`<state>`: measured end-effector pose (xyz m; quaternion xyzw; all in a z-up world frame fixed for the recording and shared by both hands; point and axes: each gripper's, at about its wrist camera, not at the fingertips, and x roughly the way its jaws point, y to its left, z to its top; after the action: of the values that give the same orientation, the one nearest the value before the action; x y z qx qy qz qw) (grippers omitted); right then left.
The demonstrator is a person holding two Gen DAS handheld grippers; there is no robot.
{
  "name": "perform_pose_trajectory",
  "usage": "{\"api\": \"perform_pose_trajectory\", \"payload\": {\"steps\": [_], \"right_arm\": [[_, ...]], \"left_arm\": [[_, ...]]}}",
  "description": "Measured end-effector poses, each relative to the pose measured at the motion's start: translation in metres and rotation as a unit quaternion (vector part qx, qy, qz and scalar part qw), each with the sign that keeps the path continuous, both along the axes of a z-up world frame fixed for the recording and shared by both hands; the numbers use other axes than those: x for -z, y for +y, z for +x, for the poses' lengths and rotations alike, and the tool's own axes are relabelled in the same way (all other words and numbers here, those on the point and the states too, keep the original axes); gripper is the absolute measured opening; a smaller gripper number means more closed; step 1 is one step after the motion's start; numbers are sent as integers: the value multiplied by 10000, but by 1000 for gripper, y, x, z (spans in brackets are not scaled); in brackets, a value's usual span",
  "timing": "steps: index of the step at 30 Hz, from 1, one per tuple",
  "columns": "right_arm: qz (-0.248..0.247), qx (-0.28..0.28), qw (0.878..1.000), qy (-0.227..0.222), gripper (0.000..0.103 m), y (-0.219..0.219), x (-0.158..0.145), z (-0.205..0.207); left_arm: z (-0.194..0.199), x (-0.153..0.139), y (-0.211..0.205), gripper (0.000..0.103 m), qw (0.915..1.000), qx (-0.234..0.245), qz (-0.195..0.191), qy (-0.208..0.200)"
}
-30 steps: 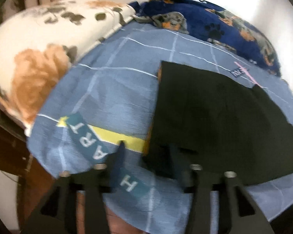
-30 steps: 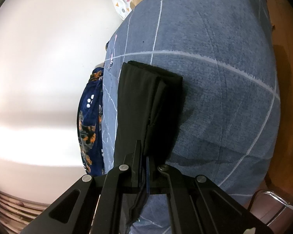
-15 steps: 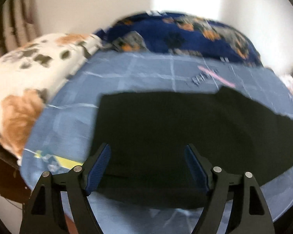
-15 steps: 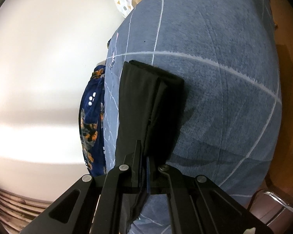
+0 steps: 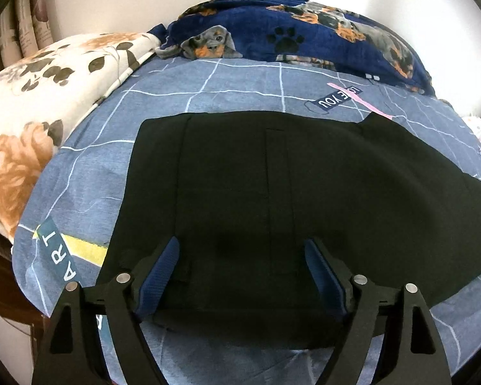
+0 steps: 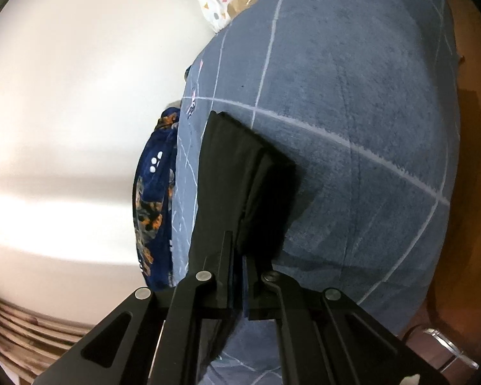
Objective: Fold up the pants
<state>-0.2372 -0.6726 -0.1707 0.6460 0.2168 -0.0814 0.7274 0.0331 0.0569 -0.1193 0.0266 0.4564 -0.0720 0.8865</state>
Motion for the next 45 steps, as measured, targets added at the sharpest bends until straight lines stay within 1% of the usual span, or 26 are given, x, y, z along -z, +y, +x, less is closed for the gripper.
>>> {"api": "perform_pose_trajectory", "payload": {"steps": [2, 5, 6, 8, 9, 10, 11, 13, 16, 19, 23, 25, 29, 33, 35, 38, 40, 42, 44, 45], "right_arm": [[50, -14, 10000, -38, 4, -1, 0, 0], [383, 31, 9991, -173, 8, -5, 4, -3], [471, 101, 9985, -242, 10, -7, 5, -5], [537, 553, 9960, -460, 16, -15, 4, -21], [585, 866, 9925, -638, 27, -22, 2, -33], [566, 1081, 9902, -686, 35, -27, 0, -43], [440, 1289, 9889, -600, 35, -33, -5, -54], [266, 1377, 9891, -444, 35, -41, -11, -66], [265, 1372, 9894, -408, 35, -47, -12, -77], [265, 1196, 9914, -462, 35, -46, -10, -75], [286, 924, 9942, -465, 35, -38, -5, -52], [243, 844, 9955, -357, 35, -35, -2, -44], [292, 775, 9958, -399, 35, -34, 1, -31], [96, 540, 9976, -411, 37, -30, -9, -19], [-62, 417, 9988, -252, 39, -28, -11, -12], [-195, 418, 9987, -199, 37, -29, -13, -10], [-199, 455, 9986, -194, 40, -30, -13, -8], [-280, 392, 9987, -169, 40, -28, -15, -1], [-433, 221, 9988, -17, 35, -22, -16, 10], [-476, 137, 9988, 59, 28, -20, -16, 15]], "left_arm": [[0, 0, -2, 84, 10000, 16, 20, -14], [0, 1, -2, 84, 10000, 17, 23, -10], [0, 1, -2, 85, 10000, 14, 17, -9], [0, 2, -3, 85, 10000, 16, 15, -8], [0, 2, -3, 85, 10000, 15, 16, -8], [0, 1, -3, 85, 10000, 13, 15, -9], [0, 1, -3, 85, 10000, 17, 15, -6], [-1, 2, -4, 86, 10000, 17, 17, -7], [-1, 2, -4, 86, 10000, 23, 20, -7], [-1, 3, -6, 87, 10000, 33, 23, -7], [-1, 2, -6, 89, 10000, 30, 22, -10], [-2, 3, -8, 89, 10000, 33, 19, -18], [-2, 3, -8, 90, 10000, 34, 19, -18], [-2, 3, -9, 91, 10000, 40, 31, -19], [-2, 3, -9, 92, 10000, 37, 19, -21], [-3, 3, -10, 92, 10000, 44, 26, -21], [-3, 3, -11, 93, 10000, 67, 26, -35], [-3, 3, -13, 94, 9999, 97, 55, -58], [-3, 3, -13, 95, 9999, 112, 82, -61], [-3, 3, -13, 95, 9999, 107, 61, -62]]}}
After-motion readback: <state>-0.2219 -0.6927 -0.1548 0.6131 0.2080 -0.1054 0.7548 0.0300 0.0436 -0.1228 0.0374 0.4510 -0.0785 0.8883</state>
